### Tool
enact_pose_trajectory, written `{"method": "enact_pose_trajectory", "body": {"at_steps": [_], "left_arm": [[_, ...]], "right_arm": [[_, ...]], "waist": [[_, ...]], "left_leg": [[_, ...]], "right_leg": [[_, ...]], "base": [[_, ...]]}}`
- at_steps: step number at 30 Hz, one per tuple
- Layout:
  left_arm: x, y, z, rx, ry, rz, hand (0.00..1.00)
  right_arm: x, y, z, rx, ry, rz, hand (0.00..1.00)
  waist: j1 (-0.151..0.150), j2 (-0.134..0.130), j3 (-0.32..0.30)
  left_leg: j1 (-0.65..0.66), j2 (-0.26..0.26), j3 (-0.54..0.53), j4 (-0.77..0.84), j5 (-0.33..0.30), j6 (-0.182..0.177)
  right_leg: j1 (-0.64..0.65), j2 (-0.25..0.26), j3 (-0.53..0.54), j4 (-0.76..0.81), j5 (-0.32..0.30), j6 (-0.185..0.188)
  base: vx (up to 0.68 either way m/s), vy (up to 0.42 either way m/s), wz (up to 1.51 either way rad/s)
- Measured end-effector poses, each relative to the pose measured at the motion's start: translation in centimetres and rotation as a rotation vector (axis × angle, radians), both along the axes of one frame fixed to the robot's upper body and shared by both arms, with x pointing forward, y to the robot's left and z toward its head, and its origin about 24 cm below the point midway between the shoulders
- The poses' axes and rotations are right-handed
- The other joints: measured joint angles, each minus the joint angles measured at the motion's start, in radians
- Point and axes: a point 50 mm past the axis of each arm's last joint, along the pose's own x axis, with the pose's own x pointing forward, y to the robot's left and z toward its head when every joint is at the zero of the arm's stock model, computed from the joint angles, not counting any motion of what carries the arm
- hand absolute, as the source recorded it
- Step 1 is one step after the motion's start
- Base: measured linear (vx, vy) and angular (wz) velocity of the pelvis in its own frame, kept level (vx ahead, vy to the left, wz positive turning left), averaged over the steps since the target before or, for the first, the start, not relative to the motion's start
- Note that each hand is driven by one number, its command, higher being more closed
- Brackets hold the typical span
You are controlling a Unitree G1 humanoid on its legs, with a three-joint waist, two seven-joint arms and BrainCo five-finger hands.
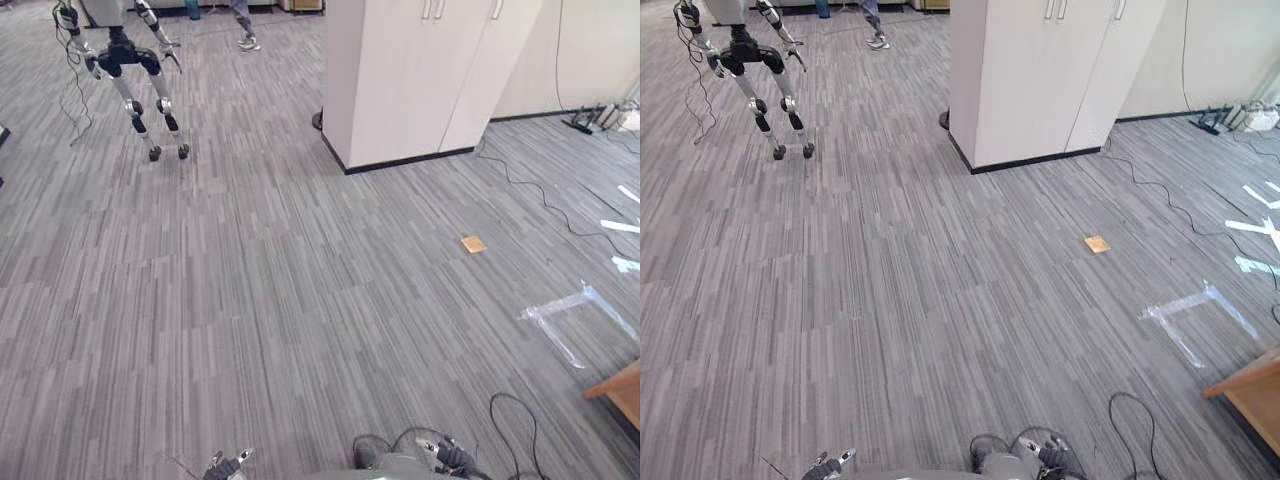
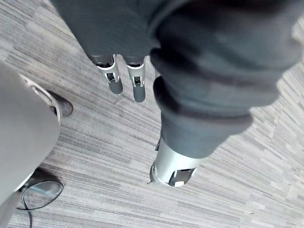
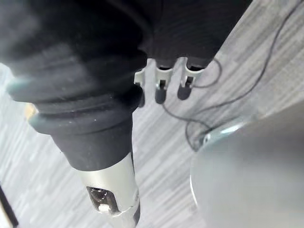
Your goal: Organize washtable
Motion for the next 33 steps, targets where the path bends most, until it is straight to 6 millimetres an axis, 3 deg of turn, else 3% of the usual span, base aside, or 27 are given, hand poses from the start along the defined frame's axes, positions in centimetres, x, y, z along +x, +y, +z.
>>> {"method": "enact_pose_trajectory", "body": {"at_steps": [2, 3, 4, 5, 6, 7, 13, 20, 23, 26, 27, 28, 30, 33], "left_arm": [[-0.3, 0.1, 0.0, 0.002, -0.002, 0.038, 0.00], [-0.6, -0.1, -0.1, -0.003, 0.007, 0.060, 0.00], [-0.9, -0.9, -0.3, -0.027, 0.021, 0.062, 0.00], [-0.9, -1.1, -0.3, -0.030, 0.020, 0.063, 0.00], [-1.1, -1.0, -0.3, -0.027, 0.024, 0.068, 0.00], [-1.1, 0.5, -0.2, 0.007, 0.033, 0.049, 0.00], [-1.1, 0.5, -0.2, 0.008, 0.033, 0.039, 0.00], [0.0, 0.6, 0.1, 0.049, 0.014, -0.137, 0.00], [1.3, 0.6, 0.4, 0.082, -0.018, -0.261, 0.00], [2.4, 0.6, 0.7, 0.103, -0.040, -0.319, 0.00], [2.3, 0.8, 0.7, 0.111, -0.033, -0.334, 0.00], [2.1, 1.2, 0.7, 0.124, -0.016, -0.366, 0.00], [1.7, 1.6, 0.6, 0.127, 0.015, -0.384, 0.00], [1.7, 1.9, 0.6, 0.134, 0.020, -0.387, 0.00]], "right_arm": [[-0.3, 0.3, -0.1, 0.008, 0.015, 0.008, 0.00], [-0.1, 0.1, -0.1, 0.008, 0.010, -0.012, 0.00], [-0.2, -0.5, 0.0, -0.003, 0.010, -0.024, 0.00], [-0.2, -0.5, 0.0, -0.005, 0.012, -0.025, 0.00], [-0.5, -0.5, -0.1, -0.005, 0.025, -0.028, 0.00], [-1.0, 1.2, -0.4, 0.038, 0.040, 0.015, 0.00], [-1.0, 1.2, -0.4, 0.037, 0.040, 0.015, 0.00], [-1.1, 0.8, -0.4, 0.025, 0.043, -0.011, 0.00], [-0.8, -0.2, -0.2, -0.010, 0.042, -0.033, 0.00], [-0.3, -1.2, 0.1, -0.026, 0.016, -0.088, 0.00], [-0.2, -1.0, 0.1, -0.022, 0.003, -0.098, 0.00], [0.1, -0.8, 0.2, -0.019, -0.010, -0.097, 0.00], [0.6, -0.8, 0.4, -0.024, -0.040, -0.100, 0.00], [0.5, -0.9, 0.4, -0.024, -0.051, -0.137, 0.00]], "waist": [[0.018, -0.022, -0.003], [0.013, 0.000, 0.002], [0.011, 0.026, 0.004], [0.013, 0.028, 0.005], [0.014, 0.026, -0.001], [0.016, -0.048, -0.019], [0.016, -0.048, -0.019], [0.037, -0.039, -0.011], [0.041, -0.040, 0.003], [0.051, -0.026, 0.047], [0.050, -0.036, 0.058], [0.047, -0.030, 0.077], [0.039, -0.036, 0.089], [0.041, -0.037, 0.093]], "left_leg": [[-0.046, 0.005, -0.010, 0.074, -0.004, -0.013], [-0.042, 0.006, -0.029, -0.006, -0.002, -0.019], [-0.042, 0.017, -0.056, -0.118, 0.045, -0.035], [-0.042, 0.018, -0.060, -0.121, 0.072, -0.031], [-0.022, 0.017, -0.063, -0.123, 0.085, -0.029], [-0.022, -0.042, -0.111, -0.155, 0.102, 0.003], [-0.025, -0.043, -0.115, -0.153, 0.102, 0.003], [-0.063, -0.054, -0.147, -0.144, 0.105, 0.008], [-0.149, -0.069, -0.170, -0.069, 0.077, 0.027], [-0.191, -0.081, -0.169, 0.037, -0.004, 0.053], [-0.184, -0.092, -0.166, 0.073, -0.039, 0.065], [-0.170, -0.095, -0.164, 0.091, -0.068, 0.082], [-0.116, -0.079, -0.165, 0.096, -0.097, 0.100], [-0.067, -0.043, -0.185, 0.073, -0.134, 0.084]], "right_leg": [[0.053, -0.035, 0.025, -0.077, 0.009, -0.004], [0.092, -0.039, 0.015, -0.120, 0.010, -0.003], [0.131, -0.033, 0.001, -0.157, 0.010, -0.002], [0.138, -0.032, -0.002, -0.163, 0.009, 0.000], [0.167, -0.038, -0.010, -0.187, 0.010, 0.005], [0.202, -0.092, -0.067, -0.275, 0.029, 0.064], [0.202, -0.093, -0.071, -0.275, 0.029, 0.064], [0.182, -0.106, -0.104, -0.270, 0.028, 0.065], [0.106, -0.127, -0.122, -0.193, -0.021, 0.084], [0.031, -0.149, -0.121, -0.015, -0.128, 0.102], [0.006, -0.170, -0.115, 0.092, -0.170, 0.123], [-0.057, -0.183, -0.115, 0.269, -0.187, 0.135], [-0.167, -0.166, -0.120, 0.449, -0.219, 0.107], [-0.245, -0.116, -0.149, 0.341, -0.215, 0.093]], "base": [[0.30, -0.028, -0.08], [0.27, -0.036, 0.03], [0.27, 0.006, 0.09], [0.25, 0.049, 0.03], [0.15, 0.030, 0.00], [0.10, 0.015, 0.00], [0.00, 0.000, 0.01], [-0.03, -0.003, 0.13], [-0.03, 0.056, 0.27], [0.00, 0.078, 0.08], [0.07, 0.073, -0.16], [0.10, 0.078, -0.17], [0.24, 0.039, -0.12], [0.35, -0.010, 0.07]]}}
